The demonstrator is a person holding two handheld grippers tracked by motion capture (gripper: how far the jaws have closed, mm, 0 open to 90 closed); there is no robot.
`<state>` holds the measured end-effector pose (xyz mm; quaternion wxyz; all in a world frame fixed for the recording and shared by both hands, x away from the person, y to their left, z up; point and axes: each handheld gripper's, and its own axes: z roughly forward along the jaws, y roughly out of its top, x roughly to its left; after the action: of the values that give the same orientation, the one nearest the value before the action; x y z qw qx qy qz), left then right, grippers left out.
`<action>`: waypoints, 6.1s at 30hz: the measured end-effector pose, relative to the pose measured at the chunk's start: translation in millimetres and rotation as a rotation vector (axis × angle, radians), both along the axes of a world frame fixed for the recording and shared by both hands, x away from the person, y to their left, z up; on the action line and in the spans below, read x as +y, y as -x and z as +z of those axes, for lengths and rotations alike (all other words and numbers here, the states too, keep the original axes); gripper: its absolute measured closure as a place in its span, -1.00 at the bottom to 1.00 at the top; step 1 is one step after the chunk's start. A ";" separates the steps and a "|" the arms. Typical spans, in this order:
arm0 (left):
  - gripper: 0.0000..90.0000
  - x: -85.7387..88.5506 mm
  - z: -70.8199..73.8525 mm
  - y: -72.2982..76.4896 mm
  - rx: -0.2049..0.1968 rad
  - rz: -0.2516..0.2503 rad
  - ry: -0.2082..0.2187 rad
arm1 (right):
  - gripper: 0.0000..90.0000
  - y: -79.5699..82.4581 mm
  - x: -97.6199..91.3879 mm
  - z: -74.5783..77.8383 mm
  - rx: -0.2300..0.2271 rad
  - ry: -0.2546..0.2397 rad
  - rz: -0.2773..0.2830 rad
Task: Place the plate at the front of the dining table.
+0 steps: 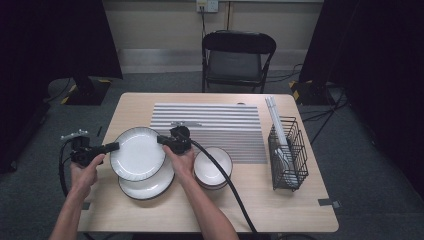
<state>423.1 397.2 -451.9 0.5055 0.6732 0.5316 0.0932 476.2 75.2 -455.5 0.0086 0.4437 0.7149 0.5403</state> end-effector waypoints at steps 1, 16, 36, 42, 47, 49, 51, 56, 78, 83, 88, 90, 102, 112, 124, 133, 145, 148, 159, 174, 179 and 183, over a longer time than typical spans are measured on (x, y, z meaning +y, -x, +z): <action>0.90 -0.1 0.8 0.3 0.000 0.003 0.004 | 0.91 -0.1 0.1 0.7 0.002 -0.001 0.000; 0.91 5.3 13.1 2.7 -0.023 0.016 0.023 | 0.90 0.0 4.9 17.3 -0.010 -0.002 0.007; 0.91 -3.6 35.1 -13.6 -0.064 0.016 0.060 | 0.90 -6.6 -2.6 45.8 -0.052 0.005 -0.028; 0.91 -6.8 42.3 -16.3 -0.080 0.008 0.055 | 0.90 -8.6 -7.5 55.3 -0.060 -0.004 -0.031; 0.91 -10.8 47.2 -18.3 -0.088 0.003 0.052 | 0.90 -10.4 -12.2 59.4 -0.064 -0.008 -0.028; 0.90 -11.8 47.7 -19.4 -0.089 0.007 0.047 | 0.90 -10.7 -12.7 60.4 -0.065 -0.009 -0.034; 0.90 -12.0 47.6 -20.1 -0.084 0.006 0.054 | 0.90 -10.4 -12.6 62.4 -0.065 -0.001 -0.037; 0.90 -11.3 50.8 -21.3 -0.092 0.012 0.058 | 0.90 -12.0 -11.3 68.8 -0.069 0.001 -0.039; 0.90 -46.6 80.7 -34.6 -0.133 -0.040 0.063 | 0.90 -14.9 -45.5 103.3 -0.100 0.023 -0.060; 0.90 -59.4 85.3 -38.6 -0.136 -0.060 0.047 | 0.89 -15.9 -59.0 106.6 -0.107 0.017 -0.070; 0.90 -74.0 86.2 -44.0 -0.135 -0.070 0.047 | 0.90 -18.3 -74.7 109.6 -0.119 0.049 -0.082; 0.90 -79.6 85.9 -46.1 -0.135 -0.081 0.055 | 0.90 -18.5 -78.4 109.6 -0.121 0.045 -0.082; 0.91 -110.3 76.9 -55.2 -0.111 -0.105 0.043 | 0.90 -21.1 -112.6 97.0 -0.118 0.050 -0.104; 0.91 -129.9 73.5 -63.8 -0.108 -0.129 0.042 | 0.89 -27.0 -132.4 95.3 -0.120 0.041 -0.107; 0.90 -147.5 56.8 -74.0 -0.088 -0.150 0.011 | 0.89 -33.9 -150.9 76.9 -0.118 0.039 -0.104; 0.91 -147.4 44.2 -81.2 -0.067 -0.157 0.020 | 0.89 -41.1 -153.2 65.5 -0.098 0.039 -0.088; 0.91 -153.9 27.7 -91.9 -0.031 -0.154 -0.003 | 0.89 -56.7 -157.7 54.8 -0.070 0.070 -0.050; 0.91 -156.1 24.2 -92.9 -0.027 -0.152 -0.009 | 0.89 -61.4 -159.5 50.0 -0.058 0.071 -0.043; 0.91 -157.3 6.3 -94.0 0.000 -0.161 -0.031 | 0.89 -64.8 -162.7 28.9 -0.026 0.060 -0.031; 0.91 -157.9 -12.5 -94.7 0.033 -0.169 -0.021 | 0.88 -67.3 -164.0 12.6 0.005 0.062 -0.016; 0.90 -158.8 -20.8 -95.4 0.052 -0.171 -0.016 | 0.88 -67.9 -164.4 7.5 0.021 0.069 -0.016; 0.82 -160.8 -24.9 -95.5 0.064 -0.173 -0.035 | 0.88 -69.2 -163.6 3.0 0.040 0.079 -0.016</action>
<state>518.6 236.4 -476.8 0.4825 0.7279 0.4857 0.0371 545.4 -88.4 -452.4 0.0164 0.4595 0.7320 0.5028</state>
